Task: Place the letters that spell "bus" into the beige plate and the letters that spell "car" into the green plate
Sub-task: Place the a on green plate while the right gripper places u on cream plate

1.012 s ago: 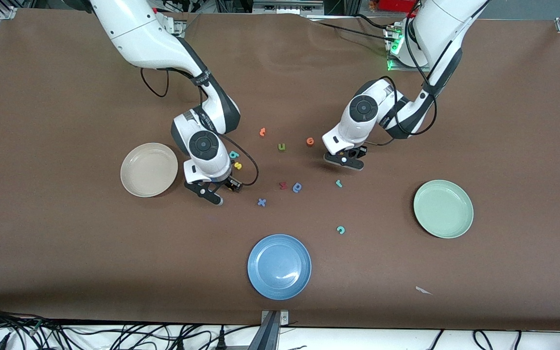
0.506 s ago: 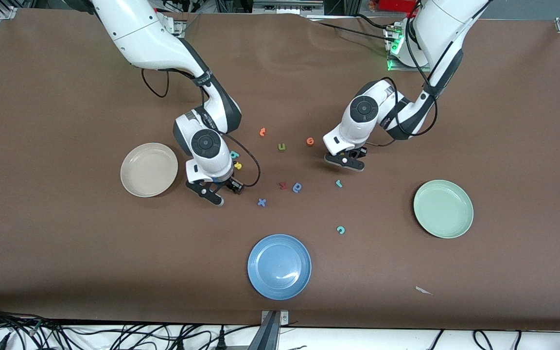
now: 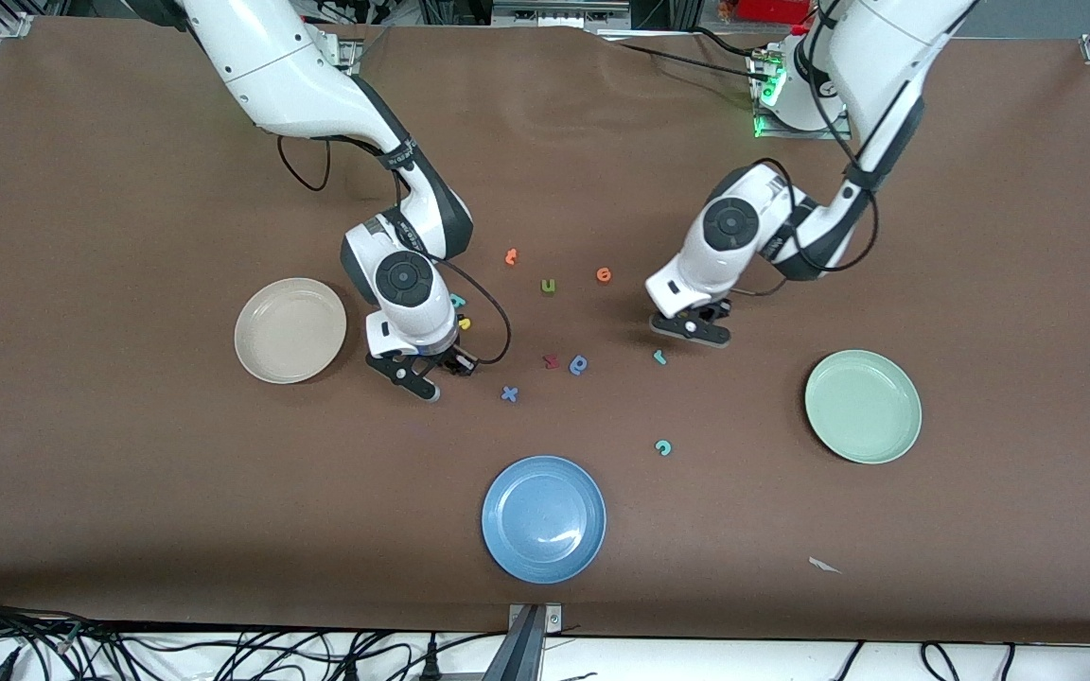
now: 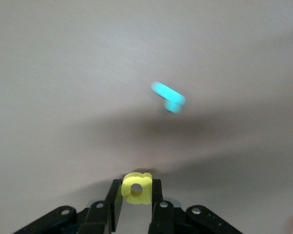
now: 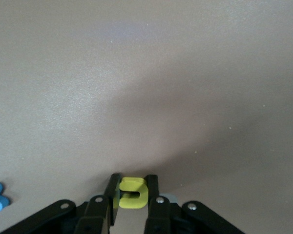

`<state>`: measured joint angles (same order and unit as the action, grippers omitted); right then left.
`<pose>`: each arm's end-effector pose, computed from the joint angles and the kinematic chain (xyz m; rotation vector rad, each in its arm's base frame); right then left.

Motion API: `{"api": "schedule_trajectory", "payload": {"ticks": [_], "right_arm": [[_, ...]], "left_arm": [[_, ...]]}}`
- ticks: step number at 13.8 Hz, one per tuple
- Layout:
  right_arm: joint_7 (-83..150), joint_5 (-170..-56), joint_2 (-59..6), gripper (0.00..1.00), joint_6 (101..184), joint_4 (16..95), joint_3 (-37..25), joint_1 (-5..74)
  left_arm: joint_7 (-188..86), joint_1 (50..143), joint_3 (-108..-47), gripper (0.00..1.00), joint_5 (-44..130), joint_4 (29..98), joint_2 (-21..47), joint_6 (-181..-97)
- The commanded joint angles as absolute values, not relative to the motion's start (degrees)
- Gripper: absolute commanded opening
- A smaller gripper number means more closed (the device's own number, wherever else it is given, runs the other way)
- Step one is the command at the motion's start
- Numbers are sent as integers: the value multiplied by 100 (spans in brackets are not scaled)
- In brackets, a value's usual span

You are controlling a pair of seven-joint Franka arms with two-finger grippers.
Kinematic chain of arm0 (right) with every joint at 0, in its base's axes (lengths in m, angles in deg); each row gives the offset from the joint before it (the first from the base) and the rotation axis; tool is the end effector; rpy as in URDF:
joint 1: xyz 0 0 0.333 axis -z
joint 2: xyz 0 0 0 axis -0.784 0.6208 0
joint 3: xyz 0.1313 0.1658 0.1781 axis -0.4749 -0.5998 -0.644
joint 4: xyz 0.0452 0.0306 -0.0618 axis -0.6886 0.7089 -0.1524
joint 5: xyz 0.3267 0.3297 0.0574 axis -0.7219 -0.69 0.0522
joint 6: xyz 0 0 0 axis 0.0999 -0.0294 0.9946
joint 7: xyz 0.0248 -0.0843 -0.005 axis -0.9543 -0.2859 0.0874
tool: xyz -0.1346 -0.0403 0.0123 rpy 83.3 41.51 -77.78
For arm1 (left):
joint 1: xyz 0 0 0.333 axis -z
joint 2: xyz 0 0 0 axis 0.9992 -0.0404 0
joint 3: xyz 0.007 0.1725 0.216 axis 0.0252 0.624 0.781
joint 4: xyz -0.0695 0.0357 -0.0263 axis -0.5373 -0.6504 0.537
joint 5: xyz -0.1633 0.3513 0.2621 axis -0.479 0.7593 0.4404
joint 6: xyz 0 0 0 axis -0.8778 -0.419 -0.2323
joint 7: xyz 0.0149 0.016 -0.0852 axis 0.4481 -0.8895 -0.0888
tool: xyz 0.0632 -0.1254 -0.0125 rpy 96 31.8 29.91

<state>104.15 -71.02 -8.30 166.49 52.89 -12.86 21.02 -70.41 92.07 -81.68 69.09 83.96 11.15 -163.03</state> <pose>0.5990 0.3715 0.0580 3.0214 -0.8182 0.0727 0.5263 -0.2851 0.0670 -3.0926 0.3506 0.0794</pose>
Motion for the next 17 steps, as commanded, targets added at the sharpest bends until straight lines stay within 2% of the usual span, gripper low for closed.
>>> {"api": "schedule_trajectory", "payload": {"ticks": [1,4,9,11,12,13,14,15,16,17], "right_arm": [[10393,-7042,-781,5,16669,5229,-1220,2069],[10253,-7033,-1078,5,16294,5238,-1202,2113],[8375,-7086,-1738,5,15001,5413,-1053,2735],[7820,-7086,-2071,5,14929,5841,-992,2947],[7495,-7086,-2282,5,14981,6192,-878,3026],[7109,-7086,-2493,5,15086,6587,-755,3027],[6905,-7086,-2669,5,15401,7035,-606,3027],[6782,-7086,-2775,5,15865,7526,-483,3036],[6632,-7086,-2837,6,16322,7914,-403,3027],[6596,-7086,-2838,26,16483,8014,-385,3036]], "left_arm": [[-6358,8674,-8241,2,7037,7805,1280,-15356],[-5471,7989,-8233,0,7045,7259,1280,-14773],[-4273,6933,-8198,0,7124,7134,1149,-14798],[-4237,6782,-8189,2,7133,7055,939,-14833],[-4237,6782,-8180,7,7142,6968,772,-14842],[-4237,6782,-8180,24,7177,6819,605,-14842],[-4237,6782,-8180,48,7177,6696,499,-14834],[-4237,6782,-8180,94,7177,6608,472,-14834],[-4307,6808,-8189,100,7177,6529,498,-14825],[-4307,6843,-8197,100,7168,6406,507,-14807]]}}
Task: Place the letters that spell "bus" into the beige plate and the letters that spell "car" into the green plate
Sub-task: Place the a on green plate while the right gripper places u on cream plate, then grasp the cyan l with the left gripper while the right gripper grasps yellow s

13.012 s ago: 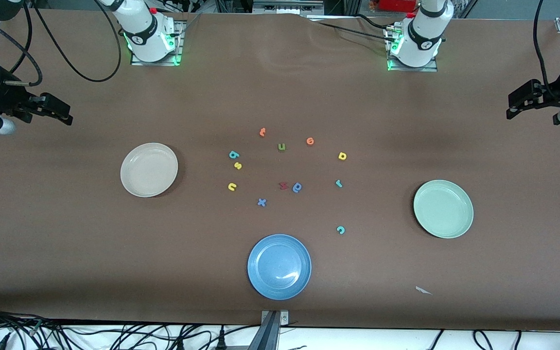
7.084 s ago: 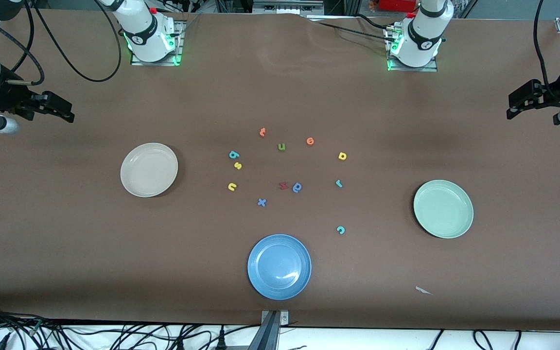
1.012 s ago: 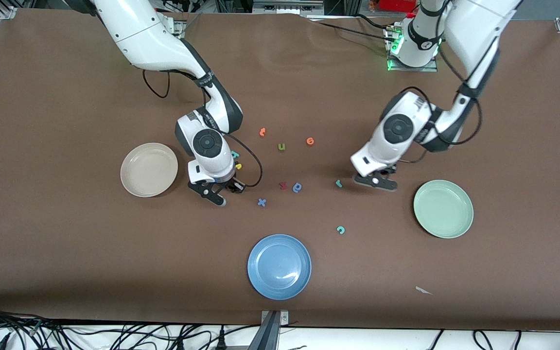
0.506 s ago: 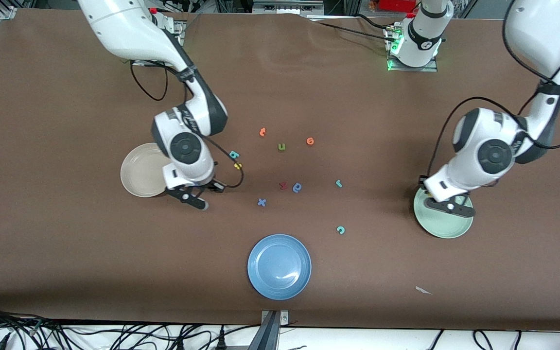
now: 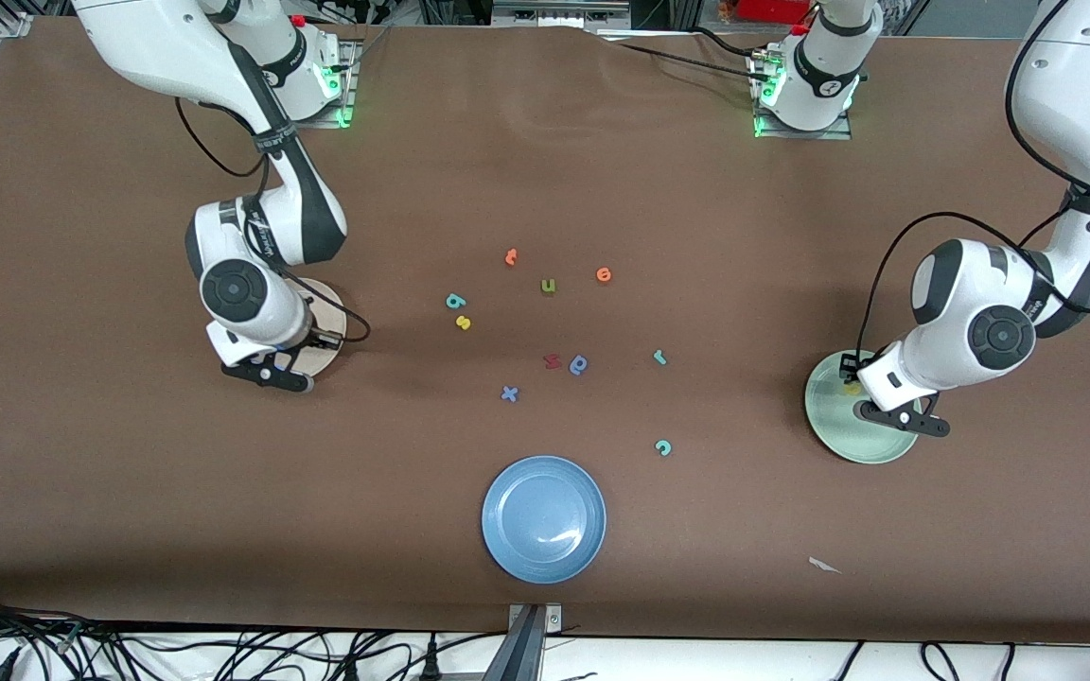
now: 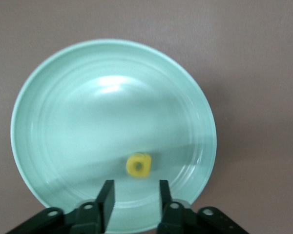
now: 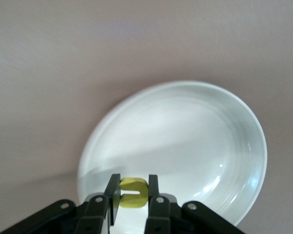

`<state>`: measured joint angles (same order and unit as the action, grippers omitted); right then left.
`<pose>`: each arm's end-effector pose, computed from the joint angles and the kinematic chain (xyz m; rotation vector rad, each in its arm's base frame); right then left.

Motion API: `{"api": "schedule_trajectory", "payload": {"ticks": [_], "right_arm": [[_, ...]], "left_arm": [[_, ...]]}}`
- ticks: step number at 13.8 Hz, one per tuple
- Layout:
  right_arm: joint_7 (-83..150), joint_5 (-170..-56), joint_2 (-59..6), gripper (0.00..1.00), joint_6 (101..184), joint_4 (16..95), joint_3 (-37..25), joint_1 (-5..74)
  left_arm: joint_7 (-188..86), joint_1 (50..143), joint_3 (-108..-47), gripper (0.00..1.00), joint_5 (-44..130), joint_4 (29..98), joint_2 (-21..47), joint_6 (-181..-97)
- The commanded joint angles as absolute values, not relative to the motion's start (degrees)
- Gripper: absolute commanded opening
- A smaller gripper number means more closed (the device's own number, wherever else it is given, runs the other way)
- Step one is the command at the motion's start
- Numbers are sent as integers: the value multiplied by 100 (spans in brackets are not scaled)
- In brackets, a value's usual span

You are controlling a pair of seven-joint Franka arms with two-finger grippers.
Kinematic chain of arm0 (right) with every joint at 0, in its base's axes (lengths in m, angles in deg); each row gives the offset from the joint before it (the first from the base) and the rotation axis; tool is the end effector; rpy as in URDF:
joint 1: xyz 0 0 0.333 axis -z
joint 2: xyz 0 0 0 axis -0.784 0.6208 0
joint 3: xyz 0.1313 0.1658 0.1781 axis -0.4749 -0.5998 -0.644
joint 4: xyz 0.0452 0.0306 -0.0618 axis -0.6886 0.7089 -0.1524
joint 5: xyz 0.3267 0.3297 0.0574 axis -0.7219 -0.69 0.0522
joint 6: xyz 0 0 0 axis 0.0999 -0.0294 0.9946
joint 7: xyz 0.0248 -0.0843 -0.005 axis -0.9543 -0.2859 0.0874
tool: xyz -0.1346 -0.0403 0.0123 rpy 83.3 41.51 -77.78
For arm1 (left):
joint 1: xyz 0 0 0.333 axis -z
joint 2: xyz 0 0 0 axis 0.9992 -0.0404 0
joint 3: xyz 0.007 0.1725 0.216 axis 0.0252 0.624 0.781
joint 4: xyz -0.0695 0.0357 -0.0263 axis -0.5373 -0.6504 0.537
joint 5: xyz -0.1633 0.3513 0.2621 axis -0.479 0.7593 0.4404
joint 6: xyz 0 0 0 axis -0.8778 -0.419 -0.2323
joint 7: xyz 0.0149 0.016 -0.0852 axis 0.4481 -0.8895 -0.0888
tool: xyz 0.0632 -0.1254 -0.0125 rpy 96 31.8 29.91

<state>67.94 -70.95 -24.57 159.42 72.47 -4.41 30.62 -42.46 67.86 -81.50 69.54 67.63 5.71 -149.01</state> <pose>0.5940 0.1373 0.0880 2.9586 -0.2953 -0.1545 0.6681 -0.0172 0.1128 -3.0895 0.3688 0.1707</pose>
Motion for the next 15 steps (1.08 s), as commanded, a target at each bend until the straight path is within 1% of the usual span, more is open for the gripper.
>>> {"api": "schedule_trajectory", "payload": {"ticks": [1,2,4,6,7,9,11,12,14,15], "right_arm": [[6587,-7086,-2846,85,16398,7971,-367,3045],[6587,-7086,-2907,100,16240,7919,-350,3045],[6630,-7094,-2952,100,15802,7543,-419,3027],[7041,-7496,-2873,99,15047,6858,-769,2975],[7401,-7734,-2838,99,14974,6698,-919,2905],[7737,-7850,-2733,98,15165,6574,-1113,2747],[8157,-7912,-2522,94,15612,6556,-1228,2370],[8543,-7894,-2373,89,15876,6556,-1228,2220],[8810,-7903,-2110,84,16359,6538,-1255,2035],[9054,-7894,-1969,84,16631,6547,-1255,1877]], "left_arm": [[-4368,6922,-8206,100,7090,6300,498,-14816],[-4656,7071,-8215,100,7063,6169,455,-14816],[-5639,7579,-8215,100,7019,5931,244,-14807],[-6588,7958,-8232,100,6984,5886,42,-14825],[-6915,8169,-8233,100,6897,5886,-2,-14842],[-7521,8503,-8233,100,6686,5965,-12,-14860],[-8285,8811,-8233,100,6641,6026,-3,-14895],[-8715,8951,-8233,100,6641,6088,-11,-15008],[-9437,9146,-8233,100,6632,6324,-20,-15499],[-9606,9225,-8233,99,6623,6439,-29,-15693]]}}
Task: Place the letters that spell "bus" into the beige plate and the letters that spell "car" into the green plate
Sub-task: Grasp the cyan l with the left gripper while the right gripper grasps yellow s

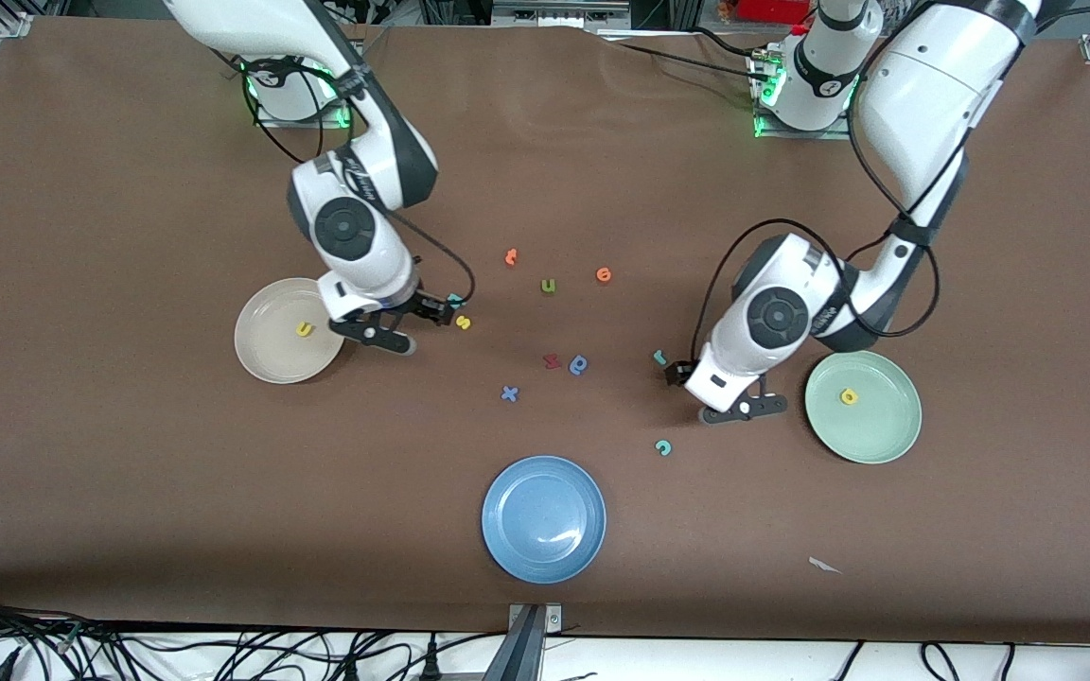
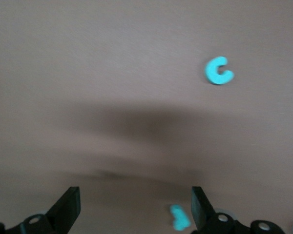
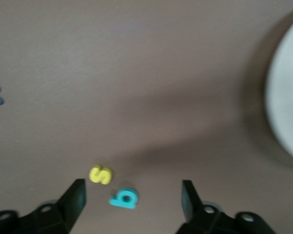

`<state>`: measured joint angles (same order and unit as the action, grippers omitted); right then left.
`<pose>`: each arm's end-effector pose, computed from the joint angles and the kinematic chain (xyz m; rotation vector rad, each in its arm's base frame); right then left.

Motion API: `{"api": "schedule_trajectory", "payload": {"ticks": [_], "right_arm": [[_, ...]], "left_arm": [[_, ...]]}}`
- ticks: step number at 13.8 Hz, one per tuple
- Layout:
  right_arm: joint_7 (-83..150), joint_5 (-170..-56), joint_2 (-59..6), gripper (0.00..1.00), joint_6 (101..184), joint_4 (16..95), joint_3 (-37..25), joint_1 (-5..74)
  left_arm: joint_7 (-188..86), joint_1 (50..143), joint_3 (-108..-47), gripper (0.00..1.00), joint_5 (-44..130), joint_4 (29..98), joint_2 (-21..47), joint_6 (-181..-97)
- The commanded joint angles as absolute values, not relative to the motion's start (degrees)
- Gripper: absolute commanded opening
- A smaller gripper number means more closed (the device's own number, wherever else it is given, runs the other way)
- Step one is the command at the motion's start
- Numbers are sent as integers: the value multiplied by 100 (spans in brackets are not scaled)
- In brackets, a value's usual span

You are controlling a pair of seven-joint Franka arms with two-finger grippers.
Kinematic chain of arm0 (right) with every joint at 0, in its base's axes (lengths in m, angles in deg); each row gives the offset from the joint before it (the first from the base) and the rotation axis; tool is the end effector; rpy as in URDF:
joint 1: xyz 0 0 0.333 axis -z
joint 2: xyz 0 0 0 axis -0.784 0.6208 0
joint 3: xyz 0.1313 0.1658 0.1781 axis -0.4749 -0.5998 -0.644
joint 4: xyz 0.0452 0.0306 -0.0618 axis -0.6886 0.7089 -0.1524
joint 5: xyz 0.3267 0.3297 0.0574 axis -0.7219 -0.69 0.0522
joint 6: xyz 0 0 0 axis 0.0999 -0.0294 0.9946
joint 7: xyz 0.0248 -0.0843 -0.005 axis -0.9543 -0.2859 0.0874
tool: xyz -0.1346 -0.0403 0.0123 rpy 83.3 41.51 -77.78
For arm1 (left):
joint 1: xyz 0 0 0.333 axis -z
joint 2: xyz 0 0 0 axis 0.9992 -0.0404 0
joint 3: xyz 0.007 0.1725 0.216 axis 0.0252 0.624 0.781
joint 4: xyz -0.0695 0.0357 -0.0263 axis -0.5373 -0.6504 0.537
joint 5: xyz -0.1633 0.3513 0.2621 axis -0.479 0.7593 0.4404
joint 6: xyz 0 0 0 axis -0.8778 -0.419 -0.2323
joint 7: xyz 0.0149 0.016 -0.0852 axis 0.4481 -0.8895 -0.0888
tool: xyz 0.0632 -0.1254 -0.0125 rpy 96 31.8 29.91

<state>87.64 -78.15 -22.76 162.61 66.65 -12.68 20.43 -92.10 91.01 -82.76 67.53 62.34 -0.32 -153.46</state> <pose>0.5519 0.3523 0.1140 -3.0955 0.5031 0.0754 0.6259 -0.3043 0.0969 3.0932 0.3892 -0.0916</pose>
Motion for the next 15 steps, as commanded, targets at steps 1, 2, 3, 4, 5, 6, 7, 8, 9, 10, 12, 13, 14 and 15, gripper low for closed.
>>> {"api": "schedule_trajectory", "payload": {"ticks": [1,2,3,4,5,6,7,8,9,10,12,13,14,15], "right_arm": [[9213,-7877,-1854,84,16756,6547,-1237,1754],[9215,-7868,-1818,79,16766,6547,-1237,1753],[9224,-7859,-1809,76,16766,6547,-1228,1744],[9232,-7850,-1783,75,16775,6538,-1237,1753],[9259,-7868,-1687,75,16810,6530,-1237,1700],[9285,-7859,-1643,73,16880,6538,-1228,1639],[9285,-7850,-1607,73,16898,6538,-1228,1647],[9285,-7833,-1581,71,16915,6530,-1228,1621],[9294,-7824,-1572,69,16968,6530,-1237,1630],[9320,-7833,-1511,69,17081,6538,-1237,1603],[9320,-7824,-1475,59,17118,6538,-1228,1594],[9320,-7824,-1475,51,17118,6530,-1228,1594],[9320,-7824,-1475,50,17126,6530,-1228,1594],[9320,-7824,-1467,50,17144,6521,-1228,1603]], "left_arm": [[-9764,9295,-8233,98,6623,6527,-29,-15825],[-9974,9322,-8233,96,6623,6632,-29,-15992],[-10090,9331,-8233,95,6623,6729,-29,-16133],[-10125,9357,-8233,93,6623,6808,-29,-16195],[-10152,9366,-8233,88,6623,6818,-38,-16213],[-10274,9392,-8233,84,6632,6818,-47,-16213],[-10354,9453,-8233,82,6641,6818,-90,-16213],[-10433,9489,-8233,77,6641,6818,-91,-16213],[-10503,9506,-8233,74,6649,6818,-99,-16213],[-10547,9550,-8233,70,6658,6818,-99,-16213],[-10565,9568,-8224,63,6667,6809,-99,-16213],[-10565,9568,-8233,59,6667,6809,-108,-16213],[-10565,9559,-8224,55,6685,6792,-134,-16213],[-10557,9559,-8215,52,6693,6783,-152,-16213]]}}
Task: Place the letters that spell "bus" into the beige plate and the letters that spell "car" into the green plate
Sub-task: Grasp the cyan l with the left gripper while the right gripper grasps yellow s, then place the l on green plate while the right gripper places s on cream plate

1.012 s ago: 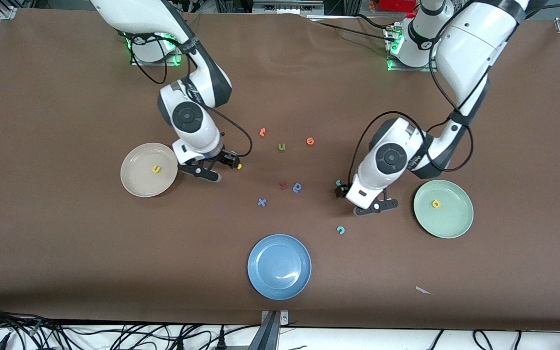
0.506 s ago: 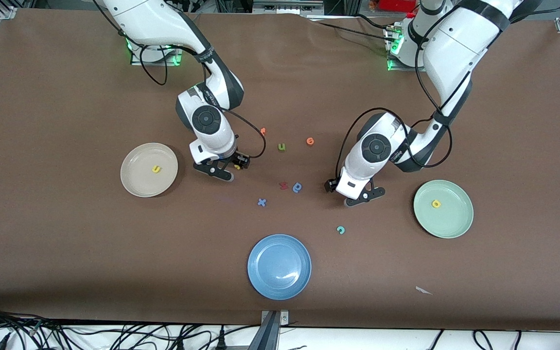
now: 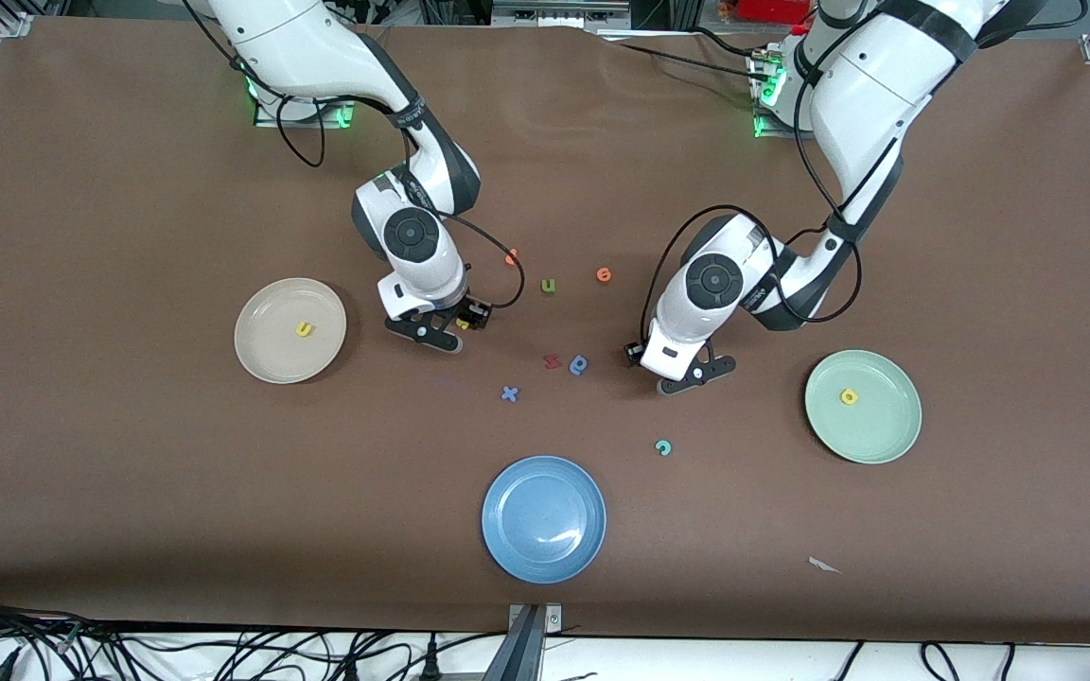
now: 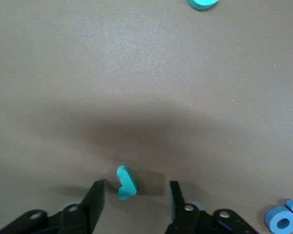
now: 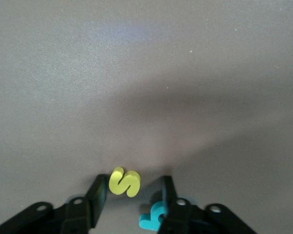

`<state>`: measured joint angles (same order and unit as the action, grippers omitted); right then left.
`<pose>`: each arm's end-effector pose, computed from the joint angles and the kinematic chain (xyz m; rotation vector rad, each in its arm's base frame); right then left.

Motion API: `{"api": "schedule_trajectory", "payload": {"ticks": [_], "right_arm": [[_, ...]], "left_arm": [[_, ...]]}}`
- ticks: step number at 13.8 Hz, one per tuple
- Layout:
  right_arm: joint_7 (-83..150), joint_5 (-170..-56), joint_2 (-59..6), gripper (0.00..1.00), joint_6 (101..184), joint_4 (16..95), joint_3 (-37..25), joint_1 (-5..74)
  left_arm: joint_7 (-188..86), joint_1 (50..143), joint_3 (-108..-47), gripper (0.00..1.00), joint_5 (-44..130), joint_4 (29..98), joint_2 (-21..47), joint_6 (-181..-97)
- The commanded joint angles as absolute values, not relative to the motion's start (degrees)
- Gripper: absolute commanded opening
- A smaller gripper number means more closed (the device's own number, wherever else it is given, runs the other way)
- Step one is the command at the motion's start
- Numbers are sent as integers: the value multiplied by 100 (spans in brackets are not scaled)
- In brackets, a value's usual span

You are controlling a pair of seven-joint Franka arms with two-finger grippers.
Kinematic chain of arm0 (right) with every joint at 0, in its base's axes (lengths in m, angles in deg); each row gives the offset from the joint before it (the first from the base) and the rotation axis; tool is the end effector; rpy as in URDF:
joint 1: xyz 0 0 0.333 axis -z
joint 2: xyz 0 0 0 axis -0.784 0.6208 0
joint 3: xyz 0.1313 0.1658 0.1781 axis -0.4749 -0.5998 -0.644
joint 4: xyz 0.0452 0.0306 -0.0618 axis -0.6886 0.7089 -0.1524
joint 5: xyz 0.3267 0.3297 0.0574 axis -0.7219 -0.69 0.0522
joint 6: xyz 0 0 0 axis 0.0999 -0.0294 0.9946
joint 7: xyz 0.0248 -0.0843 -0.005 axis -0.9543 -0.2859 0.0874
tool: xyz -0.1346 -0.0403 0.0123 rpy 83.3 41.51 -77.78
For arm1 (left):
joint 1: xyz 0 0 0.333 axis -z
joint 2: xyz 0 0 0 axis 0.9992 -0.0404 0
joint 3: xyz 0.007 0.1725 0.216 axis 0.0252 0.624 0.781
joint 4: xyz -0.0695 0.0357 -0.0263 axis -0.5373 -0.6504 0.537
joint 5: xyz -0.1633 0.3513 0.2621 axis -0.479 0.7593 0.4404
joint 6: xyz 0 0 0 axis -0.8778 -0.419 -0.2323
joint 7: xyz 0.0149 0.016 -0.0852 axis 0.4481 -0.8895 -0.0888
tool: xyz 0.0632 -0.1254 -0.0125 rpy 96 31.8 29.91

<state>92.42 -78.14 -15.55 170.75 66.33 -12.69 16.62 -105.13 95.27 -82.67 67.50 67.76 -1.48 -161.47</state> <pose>0.5201 0.3826 0.0466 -3.0799 0.5340 0.0497 0.5714 -0.3515 0.0548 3.0260 0.5968 -0.0963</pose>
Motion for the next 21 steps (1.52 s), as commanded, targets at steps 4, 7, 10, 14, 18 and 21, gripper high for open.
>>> {"api": "schedule_trajectory", "payload": {"ticks": [4,7,10,14,18,21], "right_arm": [[9294,-7798,-1414,18,17249,6521,-1220,1594],[9206,-7780,-1615,13,17153,6512,-1150,1612],[9023,-7771,-1966,13,16566,6512,-922,1621],[8321,-7780,-2441,14,15301,6600,-149,1630],[7073,-7815,-2872,14,15052,7379,616,1638],[6263,-7868,-3232,14,15718,8416,1003,1638]], "left_arm": [[-10530,9516,-8206,42,6702,6774,-152,-16213],[-10521,9507,-8197,35,6702,6765,-161,-16213],[-10521,9507,-8189,26,6702,6747,-187,-16213],[-10495,9498,-8189,12,6702,6765,-196,-16213],[-10451,9489,-8189,2,6702,6748,-179,-16205],[-10067,9350,-8180,0,6755,6642,-109,-16108]]}}
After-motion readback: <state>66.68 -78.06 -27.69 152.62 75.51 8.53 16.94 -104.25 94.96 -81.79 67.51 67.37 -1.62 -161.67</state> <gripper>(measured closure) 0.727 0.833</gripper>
